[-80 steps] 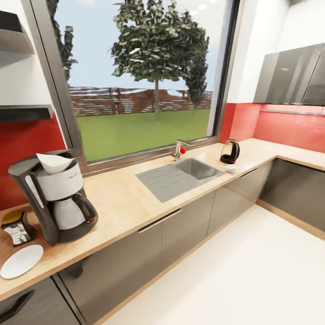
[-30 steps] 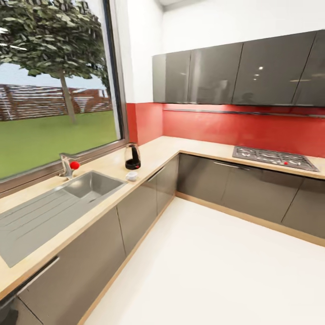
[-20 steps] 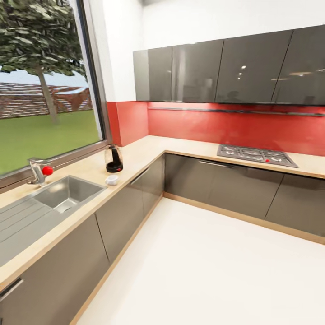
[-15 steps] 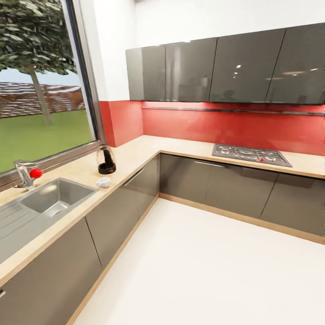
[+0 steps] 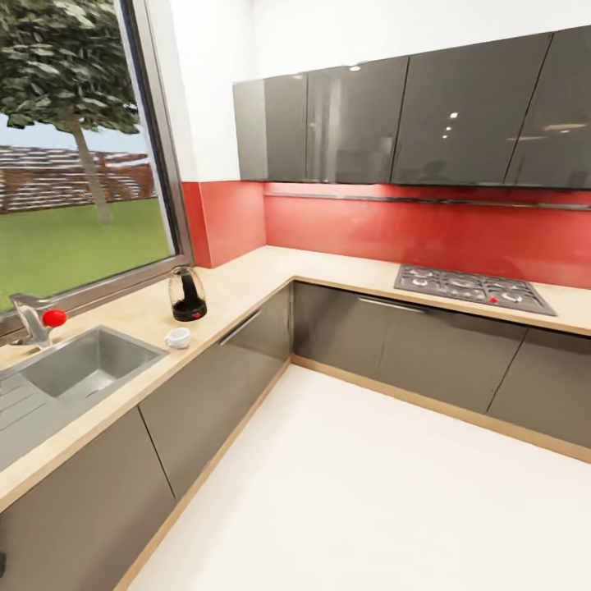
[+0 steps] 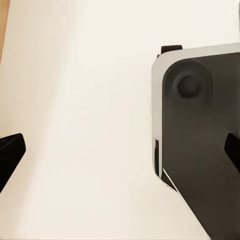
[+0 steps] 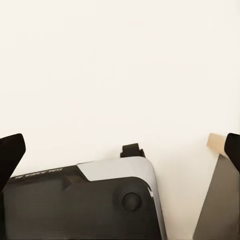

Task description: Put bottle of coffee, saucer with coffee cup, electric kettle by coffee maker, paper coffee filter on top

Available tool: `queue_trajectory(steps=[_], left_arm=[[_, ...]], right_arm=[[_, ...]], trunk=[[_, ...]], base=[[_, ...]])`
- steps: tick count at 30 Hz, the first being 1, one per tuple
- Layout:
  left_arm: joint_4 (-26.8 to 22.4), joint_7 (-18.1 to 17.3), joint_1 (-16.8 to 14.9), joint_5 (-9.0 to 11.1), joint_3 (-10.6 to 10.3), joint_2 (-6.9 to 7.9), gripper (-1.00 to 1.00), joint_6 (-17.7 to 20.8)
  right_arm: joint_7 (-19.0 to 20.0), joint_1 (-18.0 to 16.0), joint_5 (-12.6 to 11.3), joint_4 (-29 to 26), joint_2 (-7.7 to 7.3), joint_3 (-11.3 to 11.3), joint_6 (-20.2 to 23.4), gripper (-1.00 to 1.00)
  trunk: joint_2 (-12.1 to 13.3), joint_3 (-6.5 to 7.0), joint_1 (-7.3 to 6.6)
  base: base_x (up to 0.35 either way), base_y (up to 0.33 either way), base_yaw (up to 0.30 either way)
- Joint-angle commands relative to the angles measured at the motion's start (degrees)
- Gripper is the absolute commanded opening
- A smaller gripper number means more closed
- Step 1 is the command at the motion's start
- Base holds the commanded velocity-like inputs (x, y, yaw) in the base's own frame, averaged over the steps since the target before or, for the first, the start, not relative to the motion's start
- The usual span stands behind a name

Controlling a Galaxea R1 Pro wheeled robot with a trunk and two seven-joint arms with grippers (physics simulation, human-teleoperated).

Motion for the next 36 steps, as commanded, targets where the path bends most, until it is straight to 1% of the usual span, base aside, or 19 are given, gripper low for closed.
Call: queue_trajectory(steps=[1, 30, 36], left_arm=[[0.12, 0.22, -0.08, -0.57, 0.47, 0.01, 1.00, -0.27], [0.09, 0.22, -0.11, -0.53, 0.55, 0.08, 1.00, -0.27], [0.07, 0.22, -0.12, -0.53, 0.56, 0.10, 1.00, -0.20]], right_arm=[[0.14, -0.02, -0.57, -0.01, -0.03, 0.43, -0.09, 1.00], [0.16, -0.02, -0.55, -0.05, -0.13, 0.43, -0.15, 1.00], [0.16, -0.02, -0.55, -0.03, -0.16, 0.43, -0.23, 1.00]], trunk=[[-0.12, -0.18, 0.06], [-0.12, -1.90, 0.06], [-0.12, -2.16, 0.06]], base=[[0.238, -0.201, 0.222], [0.238, -0.201, 0.202], [0.300, -0.065, 0.173]])
